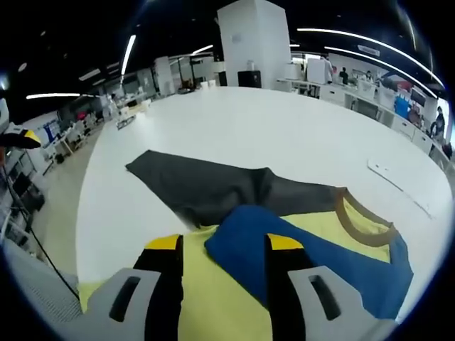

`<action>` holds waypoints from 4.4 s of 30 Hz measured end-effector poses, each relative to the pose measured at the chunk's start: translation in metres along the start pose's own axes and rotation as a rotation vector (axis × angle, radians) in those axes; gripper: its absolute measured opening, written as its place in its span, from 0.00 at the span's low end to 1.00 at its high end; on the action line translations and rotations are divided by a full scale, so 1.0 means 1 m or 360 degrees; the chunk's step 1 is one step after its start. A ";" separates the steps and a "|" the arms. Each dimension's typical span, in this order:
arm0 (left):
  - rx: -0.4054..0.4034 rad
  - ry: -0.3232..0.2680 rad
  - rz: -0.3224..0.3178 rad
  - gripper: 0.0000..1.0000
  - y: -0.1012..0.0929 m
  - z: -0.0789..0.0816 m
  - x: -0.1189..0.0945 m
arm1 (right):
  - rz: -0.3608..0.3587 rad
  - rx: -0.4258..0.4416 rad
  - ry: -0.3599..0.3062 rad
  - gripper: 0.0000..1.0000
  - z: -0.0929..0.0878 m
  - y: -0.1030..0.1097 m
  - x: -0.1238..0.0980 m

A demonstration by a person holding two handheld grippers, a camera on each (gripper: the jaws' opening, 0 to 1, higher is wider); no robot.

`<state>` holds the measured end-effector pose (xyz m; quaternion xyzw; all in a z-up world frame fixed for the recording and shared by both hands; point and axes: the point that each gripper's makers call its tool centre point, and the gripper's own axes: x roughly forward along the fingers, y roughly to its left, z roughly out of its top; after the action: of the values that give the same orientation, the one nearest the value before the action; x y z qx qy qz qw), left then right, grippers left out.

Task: Fold the garment on the visible template until the final outline fits inside the template.

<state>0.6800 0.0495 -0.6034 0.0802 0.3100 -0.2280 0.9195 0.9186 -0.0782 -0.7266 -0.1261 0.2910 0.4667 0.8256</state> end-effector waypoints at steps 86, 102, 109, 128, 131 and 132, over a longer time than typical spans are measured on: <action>0.0159 -0.0041 -0.0023 0.83 -0.051 0.037 0.021 | -0.0225 -0.0174 -0.0045 1.00 -0.047 -0.003 -0.247; 0.0176 -0.0036 0.0006 0.84 -0.055 0.037 0.023 | -0.0234 -0.0113 -0.0097 1.00 -0.066 0.015 -0.271; 0.0206 -0.0027 0.0003 0.84 -0.058 0.039 0.025 | -0.0270 -0.0113 -0.0079 1.00 -0.075 0.019 -0.284; 0.0244 0.0018 0.0030 0.84 -0.058 0.037 0.026 | -0.0345 -0.0109 -0.0099 1.00 -0.088 0.031 -0.319; 0.0250 0.0015 0.0040 0.84 -0.058 0.039 0.024 | -0.0355 -0.0109 -0.0109 1.00 -0.088 0.032 -0.322; 0.0249 0.0014 0.0043 0.84 -0.058 0.039 0.024 | -0.0355 -0.0107 -0.0115 1.00 -0.088 0.032 -0.324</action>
<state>0.6901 -0.0217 -0.5872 0.1571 0.2941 -0.2386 0.9121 0.7316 -0.3289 -0.6014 -0.1682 0.2293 0.3857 0.8777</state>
